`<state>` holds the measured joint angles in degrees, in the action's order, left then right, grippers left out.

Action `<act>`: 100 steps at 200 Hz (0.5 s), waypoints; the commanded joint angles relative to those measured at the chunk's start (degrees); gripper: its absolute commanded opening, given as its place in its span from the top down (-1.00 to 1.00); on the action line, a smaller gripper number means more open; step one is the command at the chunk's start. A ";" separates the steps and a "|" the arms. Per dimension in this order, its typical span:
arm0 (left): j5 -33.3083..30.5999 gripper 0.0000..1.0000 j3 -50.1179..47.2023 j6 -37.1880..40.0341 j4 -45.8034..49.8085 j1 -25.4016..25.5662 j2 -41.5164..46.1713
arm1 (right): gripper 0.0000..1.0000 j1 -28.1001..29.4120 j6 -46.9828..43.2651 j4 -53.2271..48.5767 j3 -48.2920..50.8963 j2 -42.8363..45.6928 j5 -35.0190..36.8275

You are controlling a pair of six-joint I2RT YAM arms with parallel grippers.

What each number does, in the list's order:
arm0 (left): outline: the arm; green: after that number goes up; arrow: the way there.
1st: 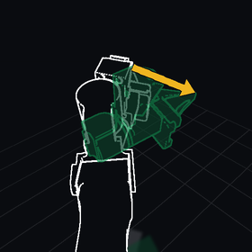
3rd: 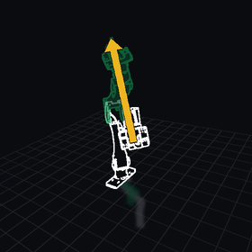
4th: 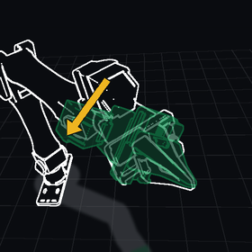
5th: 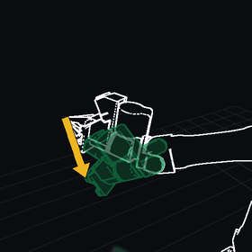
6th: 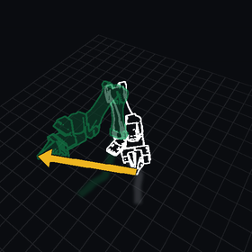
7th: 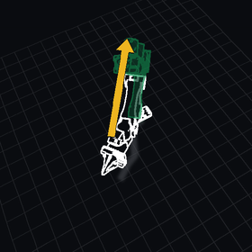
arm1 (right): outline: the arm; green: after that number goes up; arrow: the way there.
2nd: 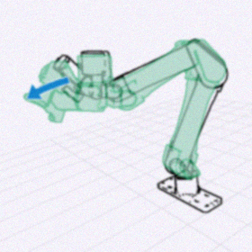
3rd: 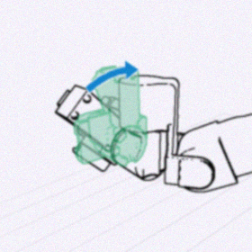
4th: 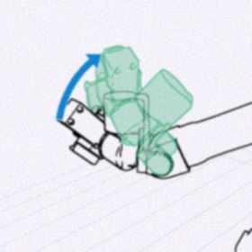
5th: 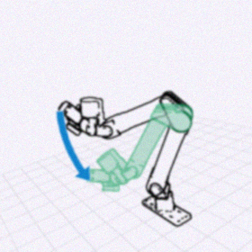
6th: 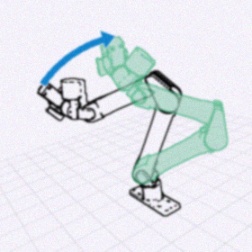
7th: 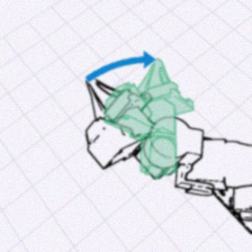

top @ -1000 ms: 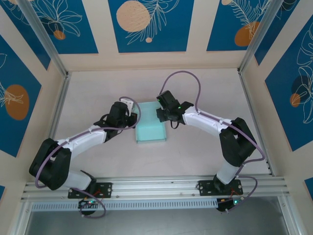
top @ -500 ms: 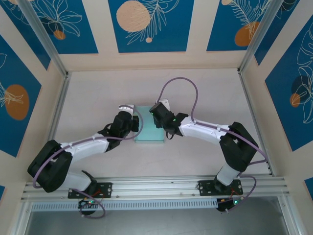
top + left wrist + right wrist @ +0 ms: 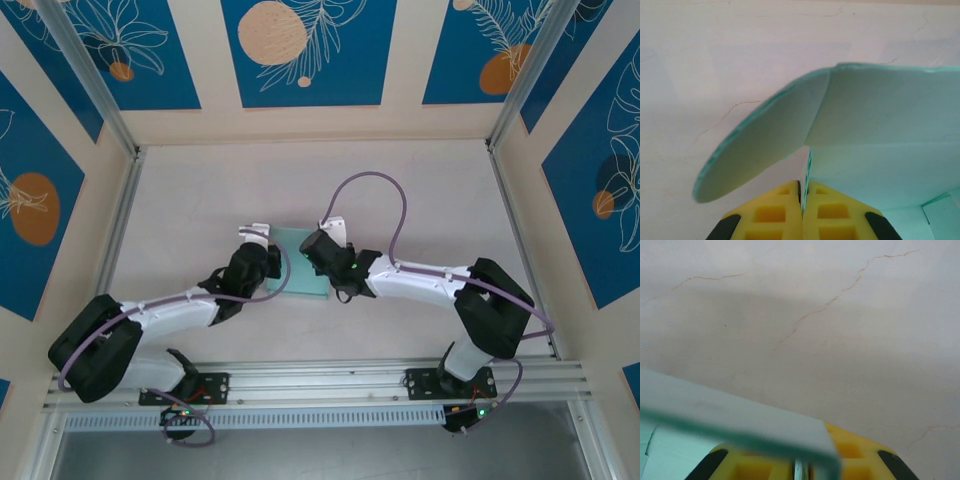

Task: Fold the paper box

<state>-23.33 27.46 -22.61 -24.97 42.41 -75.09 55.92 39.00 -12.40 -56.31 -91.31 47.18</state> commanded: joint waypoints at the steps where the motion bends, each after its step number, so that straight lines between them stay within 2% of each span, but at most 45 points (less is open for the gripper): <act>1: 4.35 1.00 -3.05 -1.47 -0.81 2.58 0.01 | 0.69 3.52 5.30 3.05 1.38 -1.19 -3.28; 100: 2.77 1.00 -9.18 1.77 -2.73 2.59 1.41 | 0.70 11.65 23.13 -9.57 -4.20 -9.18 6.66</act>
<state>-25.61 20.78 -21.96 -33.32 42.78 -73.06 64.58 55.11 -18.83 -59.61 -97.10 57.65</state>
